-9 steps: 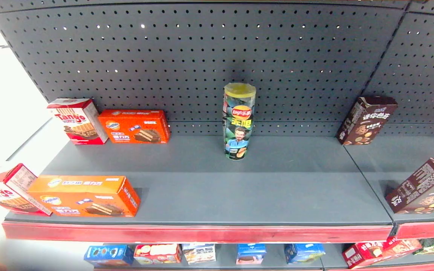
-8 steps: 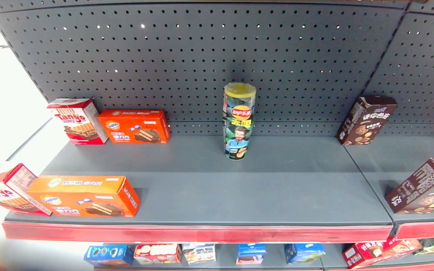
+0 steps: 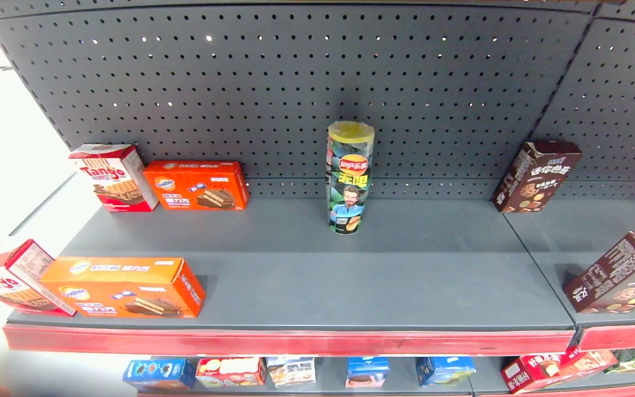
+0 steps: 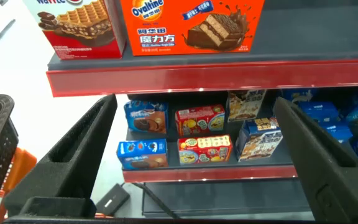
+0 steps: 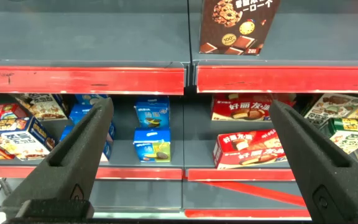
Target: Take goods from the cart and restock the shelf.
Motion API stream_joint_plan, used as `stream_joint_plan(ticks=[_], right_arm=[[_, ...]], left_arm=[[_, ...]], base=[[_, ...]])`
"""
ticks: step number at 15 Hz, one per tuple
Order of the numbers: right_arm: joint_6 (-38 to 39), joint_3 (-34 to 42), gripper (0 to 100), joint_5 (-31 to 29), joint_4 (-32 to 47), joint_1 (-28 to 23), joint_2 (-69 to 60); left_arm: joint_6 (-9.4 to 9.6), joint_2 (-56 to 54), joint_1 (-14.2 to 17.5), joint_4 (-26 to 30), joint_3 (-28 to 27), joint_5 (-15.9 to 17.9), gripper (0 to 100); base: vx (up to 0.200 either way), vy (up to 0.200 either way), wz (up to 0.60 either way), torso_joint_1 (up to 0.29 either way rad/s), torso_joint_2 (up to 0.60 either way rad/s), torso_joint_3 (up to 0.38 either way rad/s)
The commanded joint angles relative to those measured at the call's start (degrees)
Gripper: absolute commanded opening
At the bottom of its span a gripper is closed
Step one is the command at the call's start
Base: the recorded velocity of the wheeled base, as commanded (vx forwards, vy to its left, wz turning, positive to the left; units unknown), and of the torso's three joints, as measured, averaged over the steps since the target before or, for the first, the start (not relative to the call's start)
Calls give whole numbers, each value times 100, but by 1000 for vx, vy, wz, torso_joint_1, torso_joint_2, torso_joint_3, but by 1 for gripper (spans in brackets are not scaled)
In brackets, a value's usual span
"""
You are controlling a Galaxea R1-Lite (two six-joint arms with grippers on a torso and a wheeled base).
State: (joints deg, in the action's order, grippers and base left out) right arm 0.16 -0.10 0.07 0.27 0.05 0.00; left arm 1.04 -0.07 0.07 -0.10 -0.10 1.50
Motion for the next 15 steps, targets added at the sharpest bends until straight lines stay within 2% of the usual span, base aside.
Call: stream_joint_plan(ticks=[1, 13, 15], right_arm=[[11, 1, 100, 1, 0, -5, 0], [11, 1, 100, -25, 0, -5, 0], [11, 1, 100, -25, 0, 4, 0]], left_arm=[[2, 7, 1, 1, 1, -1, 100], [2, 7, 1, 1, 1, -1, 100], [2, 7, 1, 1, 1, -1, 100]], base=[[0, 0, 0, 0, 0, 0], [0, 0, 600, 4, 4, 2], [0, 0, 0, 0, 0, 0]])
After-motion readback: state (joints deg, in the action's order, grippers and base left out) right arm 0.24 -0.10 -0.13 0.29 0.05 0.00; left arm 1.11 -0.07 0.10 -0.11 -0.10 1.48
